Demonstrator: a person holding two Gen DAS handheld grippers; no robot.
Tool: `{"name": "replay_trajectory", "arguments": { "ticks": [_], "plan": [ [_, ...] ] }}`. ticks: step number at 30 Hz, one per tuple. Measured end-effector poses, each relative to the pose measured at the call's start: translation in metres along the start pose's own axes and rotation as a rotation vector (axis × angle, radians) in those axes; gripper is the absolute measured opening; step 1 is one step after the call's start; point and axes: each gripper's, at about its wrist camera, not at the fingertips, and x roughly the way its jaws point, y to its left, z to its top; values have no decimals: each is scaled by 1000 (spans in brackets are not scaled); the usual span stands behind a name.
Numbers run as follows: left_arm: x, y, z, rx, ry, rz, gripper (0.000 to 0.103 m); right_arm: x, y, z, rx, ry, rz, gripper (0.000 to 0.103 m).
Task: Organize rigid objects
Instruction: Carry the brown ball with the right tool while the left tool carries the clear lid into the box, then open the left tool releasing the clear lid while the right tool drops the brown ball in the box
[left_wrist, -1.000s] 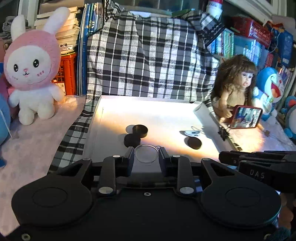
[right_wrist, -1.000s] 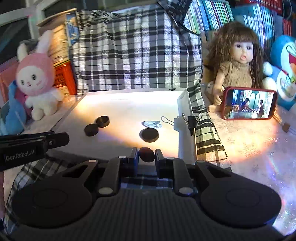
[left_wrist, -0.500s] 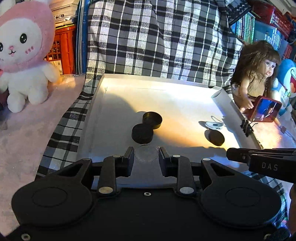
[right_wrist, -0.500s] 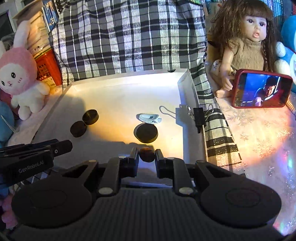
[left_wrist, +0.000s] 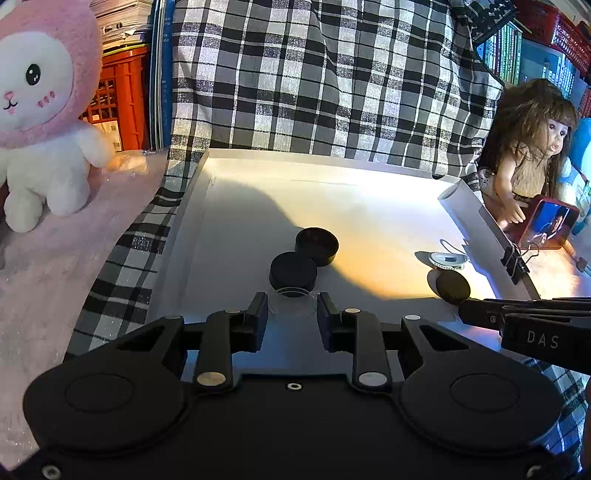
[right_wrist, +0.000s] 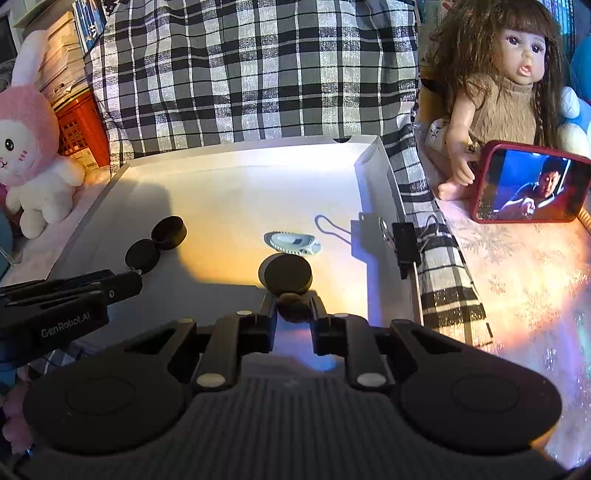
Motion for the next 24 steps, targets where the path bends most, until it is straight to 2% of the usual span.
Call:
{"name": "replay_trajectory", "arguments": {
  "ticks": [9, 16, 19, 24],
  "plan": [
    [11, 2, 6, -29, -9, 0, 27, 7, 0, 5, 20, -14, -14, 23],
    [13, -2, 4, -9, -27, 13, 28, 10, 0, 6, 17, -26, -27, 23],
    [12, -2, 3, -5, -33, 25, 28, 10, -1, 5, 18, -25, -18, 29],
    [9, -2, 2, -1, -37, 32, 39, 7, -3, 4, 32, -32, -6, 33]
  ]
}}
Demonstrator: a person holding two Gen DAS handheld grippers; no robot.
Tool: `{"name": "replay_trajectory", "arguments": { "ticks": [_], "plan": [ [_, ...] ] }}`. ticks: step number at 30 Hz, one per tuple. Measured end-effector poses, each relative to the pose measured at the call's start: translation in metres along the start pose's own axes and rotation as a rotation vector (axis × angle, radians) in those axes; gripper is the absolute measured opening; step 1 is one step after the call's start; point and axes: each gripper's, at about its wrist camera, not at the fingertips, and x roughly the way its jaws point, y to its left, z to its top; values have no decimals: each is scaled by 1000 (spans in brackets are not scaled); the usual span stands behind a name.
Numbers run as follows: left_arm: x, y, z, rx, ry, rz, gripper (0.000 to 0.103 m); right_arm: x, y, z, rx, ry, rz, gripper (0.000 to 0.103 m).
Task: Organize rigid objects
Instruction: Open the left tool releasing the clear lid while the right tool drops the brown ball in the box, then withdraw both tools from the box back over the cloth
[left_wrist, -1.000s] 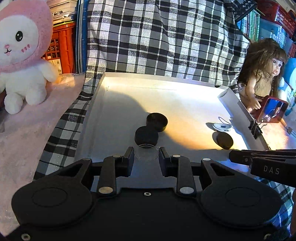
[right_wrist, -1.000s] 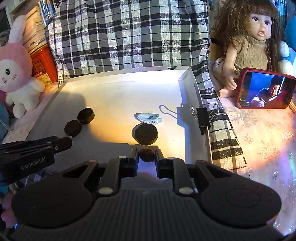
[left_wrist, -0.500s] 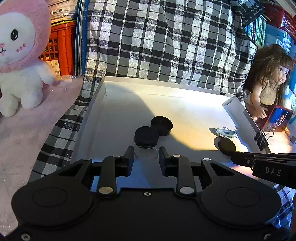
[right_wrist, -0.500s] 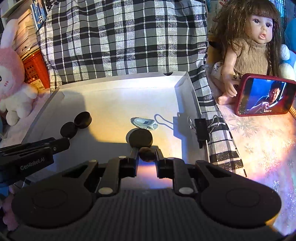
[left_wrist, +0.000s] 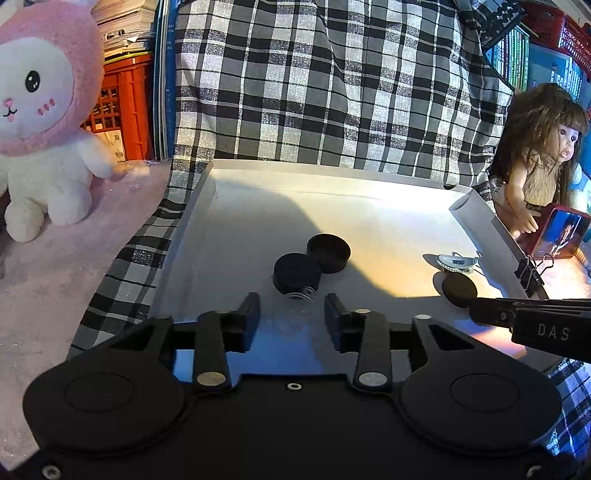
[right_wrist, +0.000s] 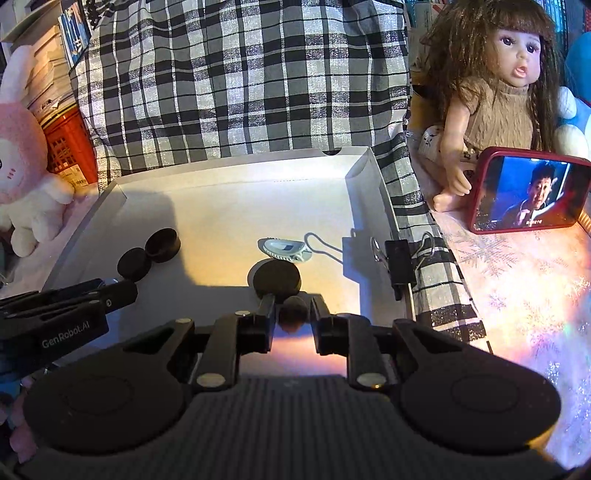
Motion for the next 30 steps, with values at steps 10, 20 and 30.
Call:
{"name": "replay_trajectory", "arguments": {
  "ticks": [10, 20, 30],
  "plan": [
    [-10, 1, -6, 14, -5, 5, 51, -7, 5, -6, -42, -19, -8, 52],
    [-25, 1, -10, 5, -8, 2, 60, -18, 6, -9, -53, -37, 2, 63],
    [-71, -3, -25, 49, -80, -46, 75, -49, 0, -25, -81, -88, 28, 71]
  ]
}}
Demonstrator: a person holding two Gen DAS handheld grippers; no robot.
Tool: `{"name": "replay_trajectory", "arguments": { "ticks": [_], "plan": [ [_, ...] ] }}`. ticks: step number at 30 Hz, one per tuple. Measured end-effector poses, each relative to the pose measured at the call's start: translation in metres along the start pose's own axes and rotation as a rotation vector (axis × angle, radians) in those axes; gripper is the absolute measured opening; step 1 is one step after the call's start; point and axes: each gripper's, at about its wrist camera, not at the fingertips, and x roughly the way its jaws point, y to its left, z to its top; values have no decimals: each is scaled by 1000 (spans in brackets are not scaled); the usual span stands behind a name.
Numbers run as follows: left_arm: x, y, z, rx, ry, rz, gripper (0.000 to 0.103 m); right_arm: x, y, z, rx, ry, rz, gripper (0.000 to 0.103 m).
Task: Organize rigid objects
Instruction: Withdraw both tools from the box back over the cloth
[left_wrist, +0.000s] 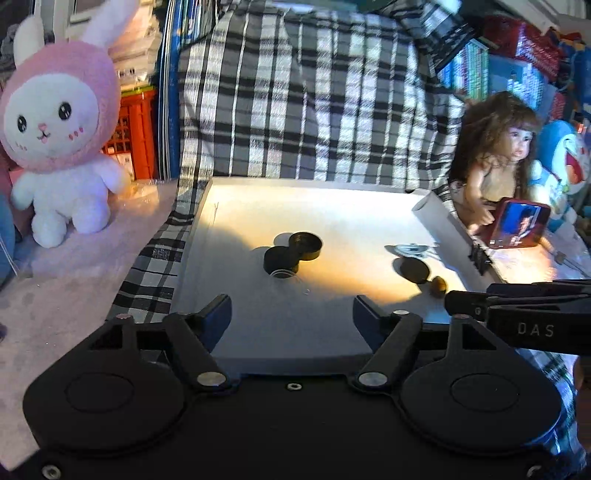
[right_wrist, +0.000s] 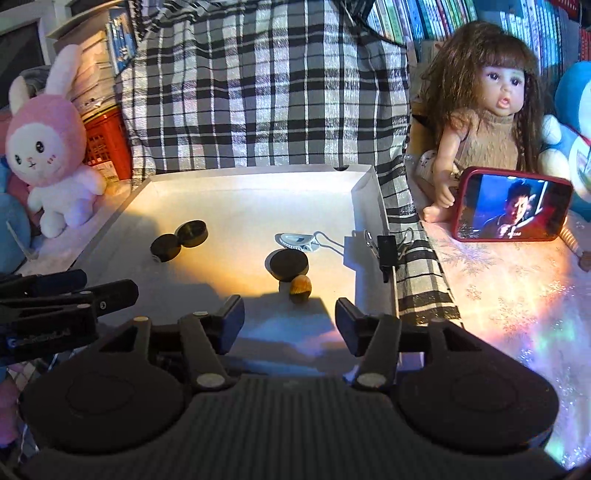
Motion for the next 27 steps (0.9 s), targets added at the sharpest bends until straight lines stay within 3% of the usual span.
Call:
{"name": "replay_trajectory", "arguments": {
  "ticks": [27],
  "plan": [
    [-94, -16, -84, 37, -116, -54, 79, -95, 1, -84, -74, -192, 36, 85]
  ]
}}
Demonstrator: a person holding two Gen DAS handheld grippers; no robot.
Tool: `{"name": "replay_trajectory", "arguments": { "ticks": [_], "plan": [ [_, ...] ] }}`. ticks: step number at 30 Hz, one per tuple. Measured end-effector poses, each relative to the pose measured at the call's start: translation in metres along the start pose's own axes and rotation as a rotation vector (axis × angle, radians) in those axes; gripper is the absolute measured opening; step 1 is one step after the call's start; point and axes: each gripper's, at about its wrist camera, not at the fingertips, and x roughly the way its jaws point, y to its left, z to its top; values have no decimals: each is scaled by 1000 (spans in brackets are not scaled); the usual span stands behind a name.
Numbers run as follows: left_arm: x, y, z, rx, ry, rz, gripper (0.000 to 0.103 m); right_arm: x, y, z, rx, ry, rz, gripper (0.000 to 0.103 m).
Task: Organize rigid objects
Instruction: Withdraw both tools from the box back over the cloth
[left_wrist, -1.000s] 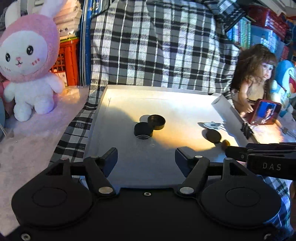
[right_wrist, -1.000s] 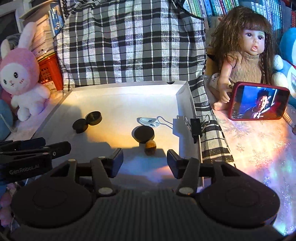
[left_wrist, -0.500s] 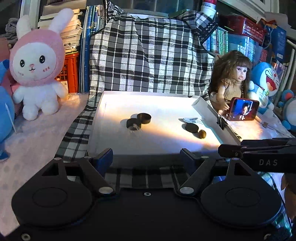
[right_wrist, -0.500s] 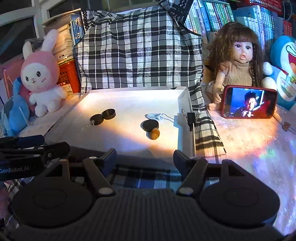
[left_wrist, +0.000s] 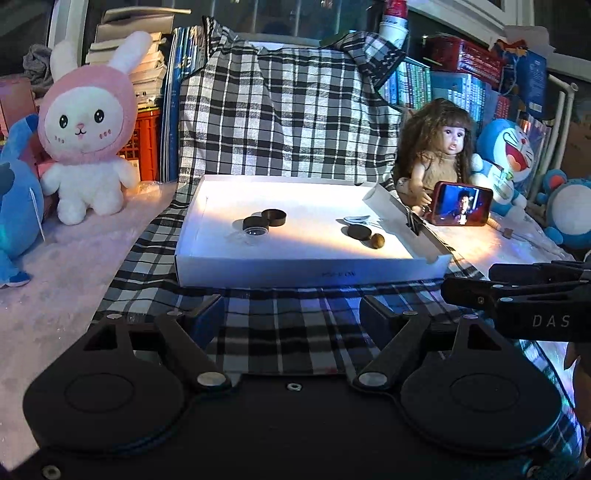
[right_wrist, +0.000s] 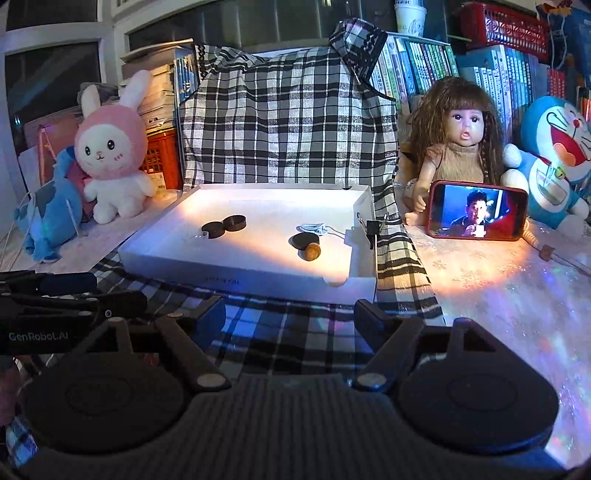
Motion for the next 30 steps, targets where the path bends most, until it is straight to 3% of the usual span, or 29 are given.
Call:
{"name": "replay_trajectory", "arguments": {
  "ticks": [18, 30],
  "plan": [
    [-25, -14, -46, 30, -15, 16, 80, -27, 2, -44, -10, -34, -41, 87],
    [-35, -26, -66, 108, -31, 28, 80, -44, 4, -65, -19, -52, -73, 88]
  ]
}}
